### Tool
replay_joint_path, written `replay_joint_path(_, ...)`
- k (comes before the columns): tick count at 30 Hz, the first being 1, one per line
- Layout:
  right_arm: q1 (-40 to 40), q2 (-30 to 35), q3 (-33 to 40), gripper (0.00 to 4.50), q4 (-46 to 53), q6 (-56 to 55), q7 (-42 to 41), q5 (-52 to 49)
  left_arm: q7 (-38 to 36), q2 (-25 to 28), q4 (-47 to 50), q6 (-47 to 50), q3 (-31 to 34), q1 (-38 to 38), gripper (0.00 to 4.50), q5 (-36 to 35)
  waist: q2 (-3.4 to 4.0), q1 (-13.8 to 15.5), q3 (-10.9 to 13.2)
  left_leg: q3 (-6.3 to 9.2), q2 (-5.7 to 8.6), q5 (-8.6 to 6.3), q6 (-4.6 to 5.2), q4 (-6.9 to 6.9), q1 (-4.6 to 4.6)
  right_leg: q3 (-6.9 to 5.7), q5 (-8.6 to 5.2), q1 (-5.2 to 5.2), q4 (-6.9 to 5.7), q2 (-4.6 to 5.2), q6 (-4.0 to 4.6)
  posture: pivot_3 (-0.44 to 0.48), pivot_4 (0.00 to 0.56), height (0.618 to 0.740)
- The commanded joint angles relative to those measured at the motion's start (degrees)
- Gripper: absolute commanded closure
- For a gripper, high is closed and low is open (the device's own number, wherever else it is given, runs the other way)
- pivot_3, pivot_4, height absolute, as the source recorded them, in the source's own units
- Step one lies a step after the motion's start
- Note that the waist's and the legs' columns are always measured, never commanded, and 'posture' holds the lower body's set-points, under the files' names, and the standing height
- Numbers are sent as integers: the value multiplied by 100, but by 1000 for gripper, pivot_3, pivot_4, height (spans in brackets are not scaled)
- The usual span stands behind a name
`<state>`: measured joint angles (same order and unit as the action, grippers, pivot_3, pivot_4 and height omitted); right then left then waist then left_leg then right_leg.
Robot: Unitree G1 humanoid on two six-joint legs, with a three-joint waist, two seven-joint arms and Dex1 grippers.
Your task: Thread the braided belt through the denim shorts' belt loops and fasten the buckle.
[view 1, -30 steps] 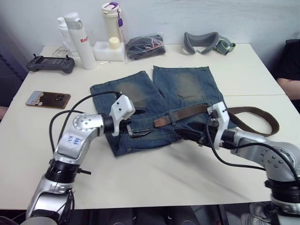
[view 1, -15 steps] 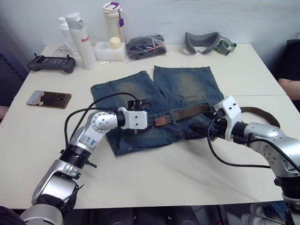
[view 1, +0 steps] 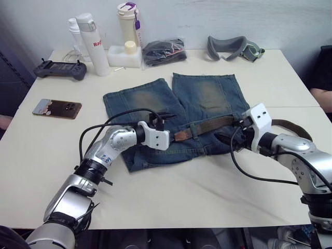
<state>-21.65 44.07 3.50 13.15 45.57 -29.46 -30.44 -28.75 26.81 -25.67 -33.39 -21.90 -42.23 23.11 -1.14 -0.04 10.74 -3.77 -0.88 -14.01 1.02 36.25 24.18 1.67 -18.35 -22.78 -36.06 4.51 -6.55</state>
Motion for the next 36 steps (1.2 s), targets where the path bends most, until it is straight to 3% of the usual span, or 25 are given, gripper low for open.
replay_joint_path(1, -58, -58, 259, 37, 87, 53, 96, 83, 319, -9, -16, -402, -64, -162, 0, 328, 0, 0, 0, 0, 0, 0, 0, 0, 0, 0, 0, 0, 0, 0, 0, 0, 150, 735)
replay_joint_path(8, -69, -23, 265, 37, 5, 262, 246, 262, 138, -151, 90, -590, -71, -306, 0, 137, 0, 1, 0, -1, 0, 0, 0, 1, 0, 0, 0, 0, -2, -1, 0, 0, 150, 735)
replay_joint_path(11, -97, 29, 268, 0, -98, 374, 271, 334, 55, -137, 133, -634, -48, -324, 666, 81, 0, 0, 0, -2, 0, 0, 0, 2, 0, 0, 0, 0, -2, -1, 0, 0, 150, 735)
replay_joint_path(21, -187, 120, 141, 0, -98, 458, -25, 445, 87, -26, 223, -566, 61, -232, 4449, 93, 0, -1, 0, -3, 0, 1, 1, 6, 0, 1, 0, 0, -6, -6, -1, 0, 150, 735)
replay_joint_path(22, -197, 88, 113, 411, -175, 468, -38, 467, 89, -18, 266, -527, 87, -213, 4500, 74, 0, -1, 0, -3, 0, 1, 1, 6, 0, 1, 0, 0, -7, -6, -1, 0, 150, 735)
replay_joint_path(24, -185, 66, -9, 788, -311, 451, -72, 559, 85, 1, 342, -463, 134, -185, 4500, 43, 0, -1, 0, -3, 0, 1, 1, 7, 0, 1, 0, 0, -7, -6, -1, 0, 150, 735)
replay_joint_path(28, -183, -155, -87, 2518, -620, 622, 59, 671, -38, 92, 687, -160, 299, -83, 4500, -120, 0, -6, 0, -3, -1, 1, 1, 9, 0, 1, 0, 0, -11, -7, -1, 0, 150, 735)
replay_joint_path(31, -158, -132, -333, 4153, -922, 618, -27, 899, -421, 147, 1220, 644, 572, 171, 4500, -658, 0, -20, 0, -5, -2, 1, 0, 10, -1, 3, 0, -2, -40, -8, -1, 0, 150, 735)
replay_joint_path(33, -201, -113, -415, 4448, -1153, 581, -70, 992, -783, 376, 1554, 1052, 675, 418, 4500, -891, 1, -20, -1, -8, -2, 1, 0, 10, -3, 5, 0, -2, -42, -8, -1, 0, 150, 735)
replay_joint_path(36, -312, -73, -540, 4448, -1447, 485, -190, 1114, -1314, 920, 2138, 1748, 1030, 977, 4500, -1296, 0, -19, -1, -5, -5, 1, 0, 19, -3, 2, 0, 1, -45, -11, -1, 0, 150, 735)
